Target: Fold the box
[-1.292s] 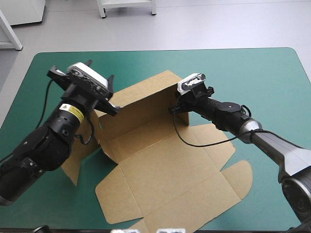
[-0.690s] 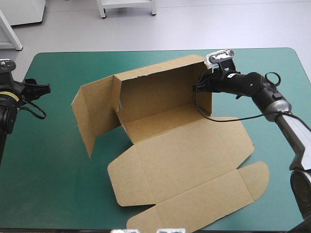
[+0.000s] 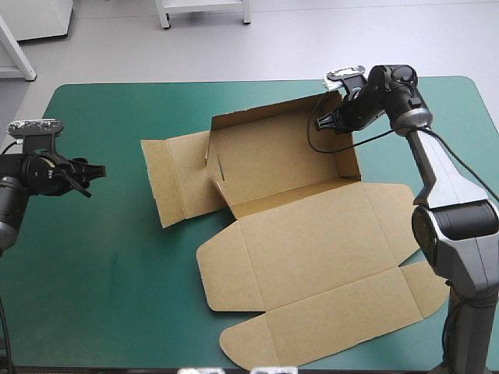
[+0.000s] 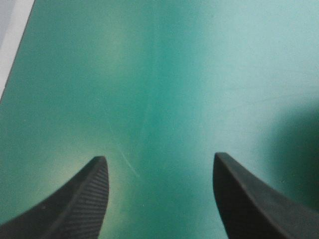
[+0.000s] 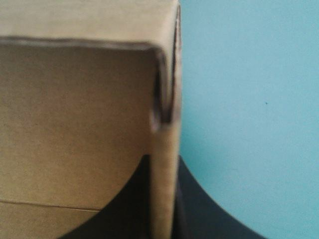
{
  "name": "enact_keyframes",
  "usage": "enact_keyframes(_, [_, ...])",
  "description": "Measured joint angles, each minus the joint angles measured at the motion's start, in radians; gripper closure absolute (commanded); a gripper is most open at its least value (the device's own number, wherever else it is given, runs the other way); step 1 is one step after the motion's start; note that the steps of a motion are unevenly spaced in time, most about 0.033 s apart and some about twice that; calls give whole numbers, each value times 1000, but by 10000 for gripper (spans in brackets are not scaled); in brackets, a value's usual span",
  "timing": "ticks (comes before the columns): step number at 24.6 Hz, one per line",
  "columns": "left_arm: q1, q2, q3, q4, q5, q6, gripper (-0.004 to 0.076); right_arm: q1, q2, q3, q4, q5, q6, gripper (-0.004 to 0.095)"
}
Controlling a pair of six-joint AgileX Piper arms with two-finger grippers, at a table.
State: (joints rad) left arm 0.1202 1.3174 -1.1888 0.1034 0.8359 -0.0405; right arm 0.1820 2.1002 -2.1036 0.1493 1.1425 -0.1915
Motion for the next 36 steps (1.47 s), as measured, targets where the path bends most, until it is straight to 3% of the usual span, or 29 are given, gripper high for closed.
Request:
enact_keyframes(3, [1,10,0,-24,17,20,286,0,37,-53,-6,24,14,918])
enact_keyframes(5, [1,13,0,-35,23,29,286,0,53,-72,-6,24,16,858])
enact_keyframes(7, [1,13,0,-45,28,31,286,0,71,-82,-5,8,18,649])
enact_keyframes(8, [1,13,0,-49,32,35,286,0,75,-82,-1,0,17,482])
enact_keyframes(10, [1,13,0,-67,39,57,286,0,86,-82,5,-10,14,293])
enact_keyframes(11, [1,13,0,-77,40,61,286,0,90,-82,5,-21,13,255])
enact_keyframes(14, [1,13,0,-79,52,78,286,0,91,-91,6,-43,13,246])
enact_keyframes(22, [1,13,0,-77,87,86,286,0,18,-229,-39,102,67,264])
enact_keyframes(29, [1,13,0,-77,88,87,286,0,-165,-72,-45,104,107,264])
enact_keyframes(36, [1,13,0,-85,87,93,286,0,-193,92,0,101,132,264])
